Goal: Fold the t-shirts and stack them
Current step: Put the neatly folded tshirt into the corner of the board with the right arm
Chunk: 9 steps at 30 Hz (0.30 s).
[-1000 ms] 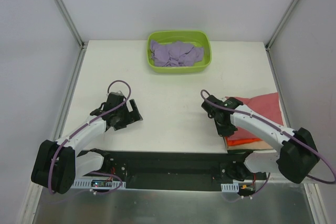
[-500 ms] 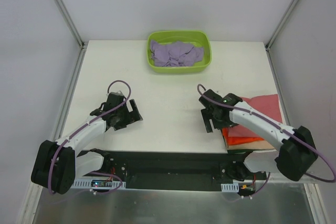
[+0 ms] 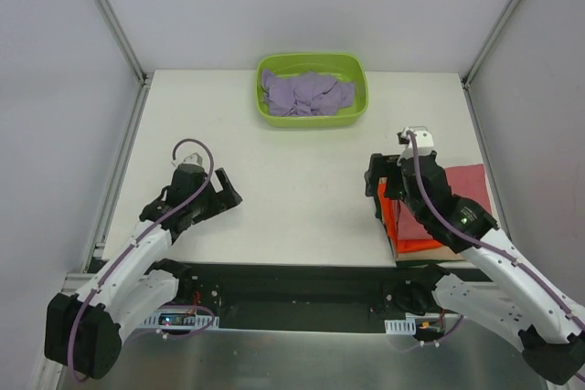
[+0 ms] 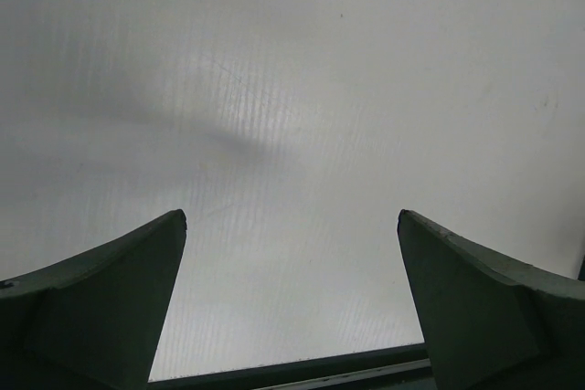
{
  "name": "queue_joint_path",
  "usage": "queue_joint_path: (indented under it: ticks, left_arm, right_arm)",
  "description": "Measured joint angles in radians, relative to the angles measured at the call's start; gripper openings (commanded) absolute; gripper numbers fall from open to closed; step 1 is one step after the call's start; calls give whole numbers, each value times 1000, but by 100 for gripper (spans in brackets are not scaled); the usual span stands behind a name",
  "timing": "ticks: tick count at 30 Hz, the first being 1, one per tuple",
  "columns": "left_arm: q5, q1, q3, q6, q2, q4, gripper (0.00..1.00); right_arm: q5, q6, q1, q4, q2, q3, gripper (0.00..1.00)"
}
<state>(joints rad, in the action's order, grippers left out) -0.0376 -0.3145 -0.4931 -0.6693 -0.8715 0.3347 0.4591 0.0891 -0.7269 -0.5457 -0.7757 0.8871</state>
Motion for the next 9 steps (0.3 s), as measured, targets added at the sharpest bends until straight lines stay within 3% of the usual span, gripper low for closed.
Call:
queue_joint_path:
  ticks: [9]
  left_arm:
    - [69, 0, -34, -18, 117, 31, 99]
  right_arm:
    - [3, -93, 0, 136, 0, -40, 96]
